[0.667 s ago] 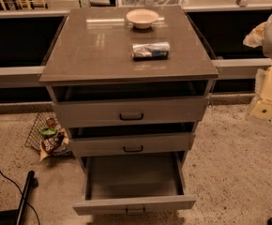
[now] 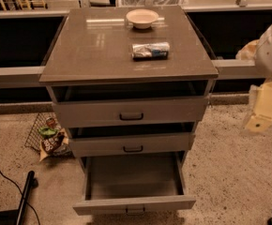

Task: Close bottom drawer

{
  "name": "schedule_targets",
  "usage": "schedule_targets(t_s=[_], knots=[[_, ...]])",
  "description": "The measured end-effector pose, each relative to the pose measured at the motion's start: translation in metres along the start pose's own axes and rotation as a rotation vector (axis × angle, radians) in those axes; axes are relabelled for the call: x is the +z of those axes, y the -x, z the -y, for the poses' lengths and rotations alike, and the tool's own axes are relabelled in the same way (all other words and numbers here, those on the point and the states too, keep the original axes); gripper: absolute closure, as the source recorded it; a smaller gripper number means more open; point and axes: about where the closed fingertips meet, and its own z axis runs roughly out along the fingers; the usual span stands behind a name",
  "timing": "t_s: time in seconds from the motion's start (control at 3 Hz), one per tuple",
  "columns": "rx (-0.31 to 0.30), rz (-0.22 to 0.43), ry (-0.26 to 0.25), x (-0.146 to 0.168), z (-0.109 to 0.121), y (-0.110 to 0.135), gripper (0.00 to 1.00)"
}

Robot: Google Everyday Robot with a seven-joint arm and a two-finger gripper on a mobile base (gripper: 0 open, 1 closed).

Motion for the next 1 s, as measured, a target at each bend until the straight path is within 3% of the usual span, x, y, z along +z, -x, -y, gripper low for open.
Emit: schedule_targets(t_s=[0.33,0.67,1.0], knots=[[-0.013,0.044,0.036,0.038,-0.013,-0.003,0.0],[-0.013,0.044,0.036,0.038,-0.013,-0.003,0.0],[-0.052,0.054,0.059,0.074,-0.018,0.002,0.0]])
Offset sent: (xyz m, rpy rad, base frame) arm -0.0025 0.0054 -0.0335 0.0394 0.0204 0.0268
